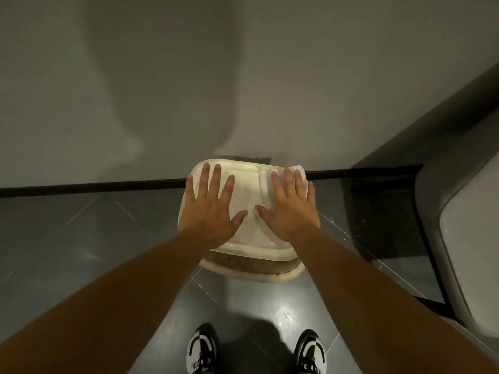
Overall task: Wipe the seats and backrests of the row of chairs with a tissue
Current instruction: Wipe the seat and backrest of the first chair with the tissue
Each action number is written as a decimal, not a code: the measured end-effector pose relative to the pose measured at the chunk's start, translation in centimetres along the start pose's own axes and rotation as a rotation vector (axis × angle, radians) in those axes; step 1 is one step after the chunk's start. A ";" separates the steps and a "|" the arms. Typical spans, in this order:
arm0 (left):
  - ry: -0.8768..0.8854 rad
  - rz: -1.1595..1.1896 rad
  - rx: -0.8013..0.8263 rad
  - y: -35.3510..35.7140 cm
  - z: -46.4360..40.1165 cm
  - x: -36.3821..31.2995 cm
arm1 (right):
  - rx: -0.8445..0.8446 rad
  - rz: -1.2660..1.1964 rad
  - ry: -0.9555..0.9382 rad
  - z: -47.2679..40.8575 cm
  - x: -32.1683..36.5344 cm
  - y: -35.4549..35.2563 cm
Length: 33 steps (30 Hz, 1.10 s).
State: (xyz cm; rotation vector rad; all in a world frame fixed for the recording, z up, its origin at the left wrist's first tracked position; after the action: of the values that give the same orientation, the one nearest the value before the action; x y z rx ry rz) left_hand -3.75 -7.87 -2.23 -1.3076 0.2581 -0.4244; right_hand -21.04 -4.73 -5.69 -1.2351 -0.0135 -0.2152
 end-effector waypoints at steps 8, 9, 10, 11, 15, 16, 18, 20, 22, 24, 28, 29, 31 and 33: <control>-0.004 -0.010 0.026 6.0 -2.3 -0.5 | -0.064 0.055 0.030 -2.4 -1.4 2.3; -0.010 0.000 0.024 6.4 -2.3 -0.5 | -0.059 0.055 0.034 -2.6 -1.6 2.5; -0.016 0.017 0.022 6.7 -2.3 -0.6 | -0.058 0.056 0.031 -2.9 -1.6 2.7; -0.017 0.039 0.014 6.9 -2.4 -0.6 | -0.065 0.060 0.025 -3.1 -1.5 2.7; -0.006 0.114 -0.021 7.4 -2.7 -0.5 | -0.094 0.081 0.001 -3.5 -1.1 2.8; -0.004 0.115 -0.025 7.5 -2.6 -0.5 | -0.095 0.086 -0.001 -3.5 -1.1 3.0; -0.002 0.112 -0.040 7.6 -2.6 -0.5 | -0.099 0.078 -0.007 -3.4 -0.9 3.1; -0.003 0.118 -0.059 7.6 -2.6 -0.6 | -0.098 0.048 -0.013 -3.3 -0.7 3.2; -0.003 0.125 -0.064 7.7 -2.7 -0.5 | -0.096 0.022 -0.015 -3.1 -0.5 3.4; -0.002 0.132 -0.069 7.7 -2.7 -0.4 | -0.095 0.016 -0.022 -3.0 -0.3 3.5; -0.006 0.112 -0.052 7.7 -2.7 -0.4 | -0.094 -0.037 -0.032 -2.7 -0.1 3.1; -0.007 0.115 -0.049 7.6 -2.7 -0.5 | -0.091 -0.056 -0.033 -2.6 -0.1 2.9; -0.004 0.121 -0.034 7.6 -2.7 -0.6 | -0.077 -0.091 -0.039 -2.4 -0.1 2.6; -0.001 0.116 -0.014 7.5 -2.7 -0.5 | -0.057 -0.137 -0.041 -2.4 -0.2 2.2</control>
State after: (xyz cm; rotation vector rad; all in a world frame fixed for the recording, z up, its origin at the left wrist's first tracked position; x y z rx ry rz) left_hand -4.18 -8.48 -10.19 -1.2995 0.3353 -0.3239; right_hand -21.12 -6.27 -8.56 -1.2964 -0.1284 -0.3108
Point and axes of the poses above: each hand's wrist, its own z-axis away from the middle knuckle, its own y-axis out of the palm, x = y × z, the point moved 9 cm from there along -z, towards the middle knuckle
